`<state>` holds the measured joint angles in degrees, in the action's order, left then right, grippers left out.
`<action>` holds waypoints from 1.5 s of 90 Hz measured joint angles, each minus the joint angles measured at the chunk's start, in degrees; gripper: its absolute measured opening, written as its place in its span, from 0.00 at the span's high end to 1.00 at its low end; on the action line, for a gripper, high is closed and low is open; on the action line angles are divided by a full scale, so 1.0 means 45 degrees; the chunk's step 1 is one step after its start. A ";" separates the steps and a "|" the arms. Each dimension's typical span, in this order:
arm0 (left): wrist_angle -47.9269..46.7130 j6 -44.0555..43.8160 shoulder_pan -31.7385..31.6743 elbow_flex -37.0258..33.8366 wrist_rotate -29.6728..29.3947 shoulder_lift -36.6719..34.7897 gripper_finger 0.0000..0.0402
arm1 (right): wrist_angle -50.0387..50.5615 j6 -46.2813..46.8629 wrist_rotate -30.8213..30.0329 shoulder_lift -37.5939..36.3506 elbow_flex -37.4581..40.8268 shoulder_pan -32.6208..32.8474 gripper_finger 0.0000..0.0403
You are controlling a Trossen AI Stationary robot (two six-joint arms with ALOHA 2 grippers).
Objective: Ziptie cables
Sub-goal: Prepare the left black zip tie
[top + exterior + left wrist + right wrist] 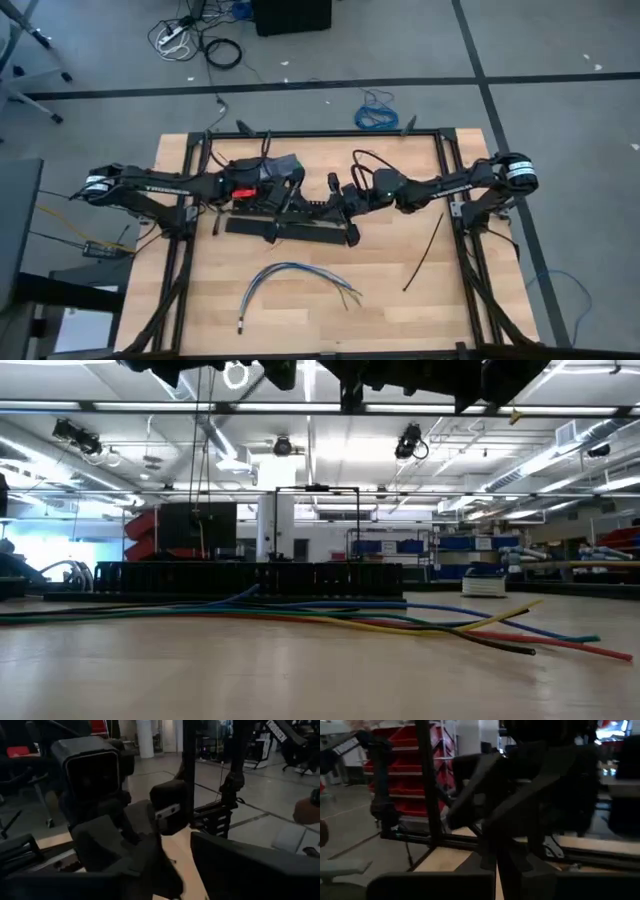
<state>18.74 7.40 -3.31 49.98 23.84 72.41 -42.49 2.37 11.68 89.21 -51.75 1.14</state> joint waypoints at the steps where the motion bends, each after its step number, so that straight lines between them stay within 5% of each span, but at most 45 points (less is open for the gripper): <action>1: -0.0074 0.0017 0.0000 0.0000 -0.0091 -0.0068 0.71 | 0.0155 -0.0041 -0.0124 -0.0057 0.0000 0.0026 1.00; 29: -0.1161 0.0216 0.0062 -0.0005 -0.1974 -0.1319 0.71 | 0.2393 -0.1422 -0.4361 -0.1530 0.0000 0.1401 1.00; 47: -0.1211 -0.0006 0.0783 -0.0005 -0.4427 -0.1178 0.71 | 0.3039 -0.2071 -0.8983 -0.1525 0.0000 0.2537 1.00; 60: -0.1071 0.0396 0.1577 -0.0012 -0.6586 -0.0828 0.71 | 0.3080 -0.2131 -1.0910 -0.1525 0.0000 0.3127 1.00; 102: 0.0762 0.1674 0.2426 -0.0015 -1.0098 0.0773 0.71 | 0.3420 -0.1689 -1.1341 -0.1514 0.0000 0.3387 1.00; 135: 0.1601 0.2575 0.2649 -0.0015 -0.9647 0.0869 0.71 | 0.3673 -0.1694 -1.0621 -0.1510 0.0000 0.3234 1.00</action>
<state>25.95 18.99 8.61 49.91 -19.57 76.32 -25.96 -5.26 -36.11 82.41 -51.75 15.69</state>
